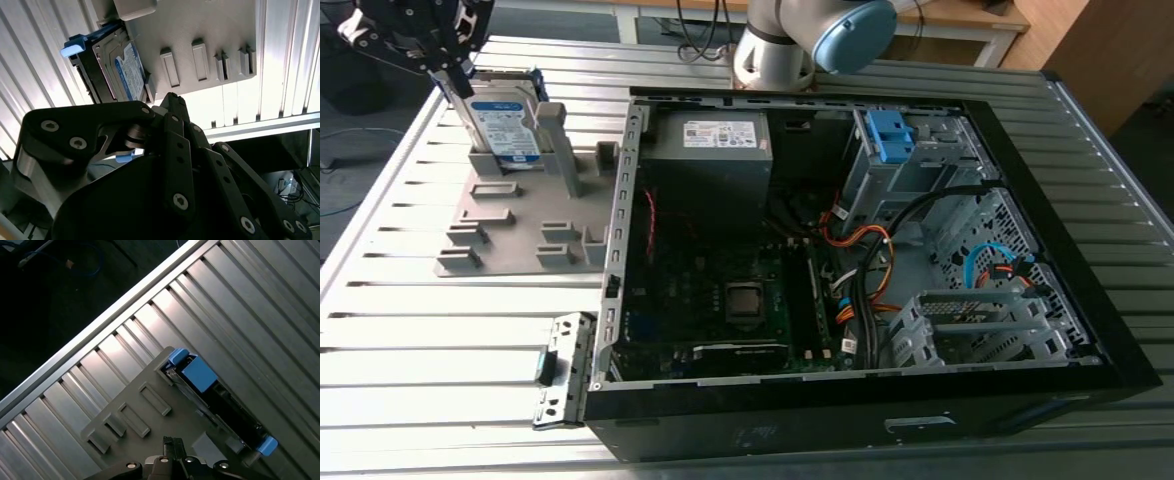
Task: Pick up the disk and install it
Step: 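Pick up the disk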
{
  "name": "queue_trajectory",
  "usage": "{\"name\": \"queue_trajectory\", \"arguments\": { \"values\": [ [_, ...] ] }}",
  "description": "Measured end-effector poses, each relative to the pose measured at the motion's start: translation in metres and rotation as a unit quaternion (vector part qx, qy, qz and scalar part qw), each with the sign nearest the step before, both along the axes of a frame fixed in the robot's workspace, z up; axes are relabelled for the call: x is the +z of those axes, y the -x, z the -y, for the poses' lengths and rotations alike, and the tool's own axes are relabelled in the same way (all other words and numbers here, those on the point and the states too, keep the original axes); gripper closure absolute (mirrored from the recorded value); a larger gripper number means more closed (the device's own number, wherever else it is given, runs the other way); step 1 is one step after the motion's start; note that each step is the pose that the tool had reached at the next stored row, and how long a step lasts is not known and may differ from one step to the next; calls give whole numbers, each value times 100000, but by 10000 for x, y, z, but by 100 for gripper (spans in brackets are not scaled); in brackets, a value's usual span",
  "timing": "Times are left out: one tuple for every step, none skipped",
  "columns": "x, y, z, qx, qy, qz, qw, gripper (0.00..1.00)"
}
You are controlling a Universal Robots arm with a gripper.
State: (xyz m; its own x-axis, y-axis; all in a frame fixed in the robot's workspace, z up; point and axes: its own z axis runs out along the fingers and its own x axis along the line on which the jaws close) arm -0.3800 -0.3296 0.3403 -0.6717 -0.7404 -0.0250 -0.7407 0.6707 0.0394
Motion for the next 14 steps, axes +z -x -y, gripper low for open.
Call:
{"name": "queue_trajectory", "arguments": {
  "values": [
    [0,0,0,222,1,2,100000,89],
    [0,0,0,446,0,0,99999,89],
    [0,0,0,687,2,0,99998,89],
    [0,0,0,911,3,-3,99996,89],
    [0,0,0,1137,2,0,99994,89],
    [0,0,0,1361,1,1,99991,89],
    [0,0,0,1585,3,0,99987,89],
    [0,0,0,1809,3,-2,99984,89],
    [0,0,0,2034,3,-1,99979,89],
    [0,0,0,2279,1,1,99974,89],
    [0,0,0,2507,1,2,99969,89],
    [0,0,0,2730,3,1,99963,89],
    [0,0,0,2951,2,0,99956,89],
    [0,0,0,3168,1,1,99950,89]
  ]
}}
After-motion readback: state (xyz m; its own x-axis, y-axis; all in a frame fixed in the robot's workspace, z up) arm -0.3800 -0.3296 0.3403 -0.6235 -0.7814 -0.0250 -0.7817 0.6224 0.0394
